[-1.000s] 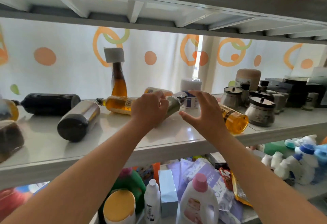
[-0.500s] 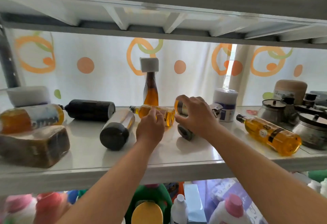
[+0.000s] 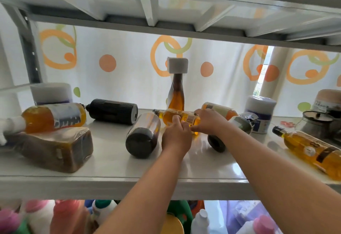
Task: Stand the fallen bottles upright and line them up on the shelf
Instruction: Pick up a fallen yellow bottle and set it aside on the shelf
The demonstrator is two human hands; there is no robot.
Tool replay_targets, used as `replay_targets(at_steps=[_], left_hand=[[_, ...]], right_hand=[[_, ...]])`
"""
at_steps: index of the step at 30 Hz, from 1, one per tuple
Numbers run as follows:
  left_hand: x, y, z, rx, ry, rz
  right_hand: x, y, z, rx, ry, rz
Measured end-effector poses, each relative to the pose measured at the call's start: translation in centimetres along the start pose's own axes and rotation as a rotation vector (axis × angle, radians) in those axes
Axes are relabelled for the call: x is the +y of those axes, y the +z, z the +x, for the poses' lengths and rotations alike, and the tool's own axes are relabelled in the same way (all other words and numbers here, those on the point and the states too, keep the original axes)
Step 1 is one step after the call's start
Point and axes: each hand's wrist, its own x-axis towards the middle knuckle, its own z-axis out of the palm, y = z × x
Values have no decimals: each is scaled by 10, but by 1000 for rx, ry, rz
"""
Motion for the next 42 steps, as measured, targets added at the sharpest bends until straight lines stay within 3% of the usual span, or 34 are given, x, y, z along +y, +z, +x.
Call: replay_targets(at_steps=[9, 13, 20, 29, 36, 42], left_hand=[[1, 0, 1, -168, -6, 105], [1, -2, -3, -182, 104, 143], [-1, -1, -9, -148, 153, -76], [2, -2, -14, -163, 391, -265], [15, -5, -32, -250, 462, -477], [29, 10, -48, -260, 502, -524]], right_hand=[[-14, 3, 4, -68, 62, 40], [-19, -1, -2, -6, -6, -24], [-20, -10, -17, 129, -92, -56], [-7, -25, -56, 367, -93, -85], [3, -29, -88, 467, -90, 72], [27, -31, -111, 579, -200, 194]])
